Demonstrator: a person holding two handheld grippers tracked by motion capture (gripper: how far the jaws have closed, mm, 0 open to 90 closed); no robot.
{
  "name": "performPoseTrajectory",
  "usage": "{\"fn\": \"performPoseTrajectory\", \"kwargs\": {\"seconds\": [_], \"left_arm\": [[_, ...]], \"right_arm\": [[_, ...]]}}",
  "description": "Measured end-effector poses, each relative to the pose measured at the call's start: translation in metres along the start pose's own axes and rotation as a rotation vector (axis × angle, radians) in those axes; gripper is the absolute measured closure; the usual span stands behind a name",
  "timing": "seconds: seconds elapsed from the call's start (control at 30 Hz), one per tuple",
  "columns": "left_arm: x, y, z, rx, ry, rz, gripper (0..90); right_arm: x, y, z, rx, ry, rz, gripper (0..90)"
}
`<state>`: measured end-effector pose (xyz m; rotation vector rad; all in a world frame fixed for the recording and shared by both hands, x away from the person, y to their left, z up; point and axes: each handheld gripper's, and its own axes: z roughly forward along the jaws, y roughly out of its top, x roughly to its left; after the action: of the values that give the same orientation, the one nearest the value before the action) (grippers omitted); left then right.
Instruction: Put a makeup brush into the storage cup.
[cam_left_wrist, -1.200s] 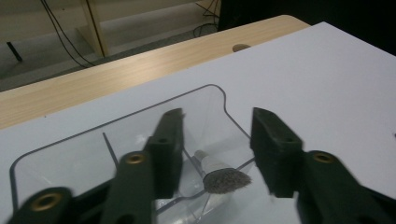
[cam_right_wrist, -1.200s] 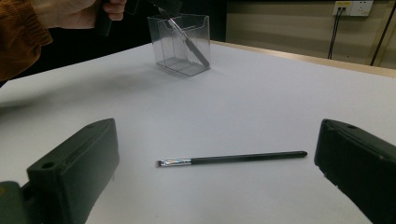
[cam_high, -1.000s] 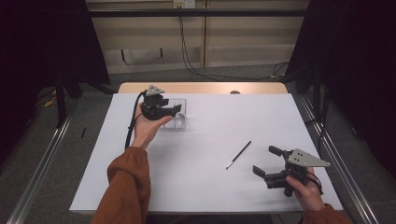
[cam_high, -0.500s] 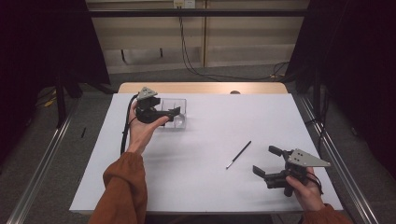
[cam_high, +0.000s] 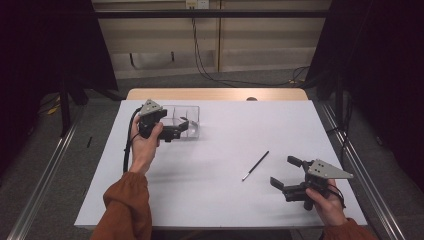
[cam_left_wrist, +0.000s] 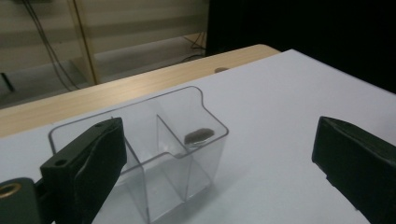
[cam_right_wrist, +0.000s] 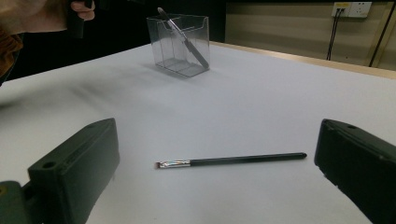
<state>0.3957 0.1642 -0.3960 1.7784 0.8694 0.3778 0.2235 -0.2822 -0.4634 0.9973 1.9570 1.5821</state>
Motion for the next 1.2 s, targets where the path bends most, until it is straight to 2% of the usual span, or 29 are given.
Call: {"fn": "performPoseTrajectory", "kwargs": {"seconds": [0.07,0.17,0.27,0.3,0.33,0.4,0.5,0.53,0.67,0.7,0.87,1.03,1.1,1.2], "left_arm": [[0.0,-0.003,-0.002,-0.008,0.029,0.016,3.2],[0.0,-0.008,-0.007,-0.014,0.027,0.012,3.4],[-0.002,-0.012,-0.014,-0.007,0.012,0.042,4.6],[-0.002,-0.014,-0.017,-0.006,0.022,0.054,4.6],[-0.002,-0.016,-0.019,-0.009,0.028,0.048,4.7],[-0.001,-0.02,-0.024,-0.011,0.02,0.055,4.9],[-0.003,-0.026,-0.029,-0.022,0.032,0.059,4.9],[-0.003,-0.027,-0.031,-0.023,0.036,0.074,4.9],[-0.009,-0.032,-0.043,-0.043,0.046,0.062,5.4],[-0.009,-0.033,-0.046,-0.042,0.051,0.076,5.3],[-0.011,-0.04,-0.057,-0.046,0.056,0.062,4.2],[-0.012,-0.049,-0.066,-0.059,0.056,0.036,4.2],[-0.013,-0.054,-0.069,-0.048,0.064,0.042,4.0],[-0.014,-0.06,-0.073,-0.062,0.073,0.036,3.7]], "right_arm": [[0.0,0.0,0.0,0.002,-0.003,0.0,0.0],[0.0,0.0,0.0,0.002,-0.001,0.0,0.0],[0.0,0.0,0.0,0.001,-0.002,0.002,0.0],[0.0,0.0,0.0,0.003,-0.002,0.001,0.0],[0.0,0.0,0.0,0.003,-0.001,0.001,0.0],[0.0,0.0,0.0,0.002,-0.001,-0.001,0.0],[0.0,0.0,0.001,0.002,-0.002,-0.001,0.0],[0.0,0.0,0.001,0.002,-0.002,0.0,0.0],[0.0,0.0,0.001,0.001,-0.003,0.0,0.0],[0.0,0.0,0.001,0.002,-0.003,0.0,0.0],[0.0,0.0,0.001,0.002,-0.004,-0.001,0.0],[0.0,0.0,0.001,0.001,-0.004,0.001,0.0],[-0.001,0.0,0.0,0.003,-0.003,0.002,0.0],[-0.001,0.0,0.001,0.004,-0.004,0.002,0.0]]}}
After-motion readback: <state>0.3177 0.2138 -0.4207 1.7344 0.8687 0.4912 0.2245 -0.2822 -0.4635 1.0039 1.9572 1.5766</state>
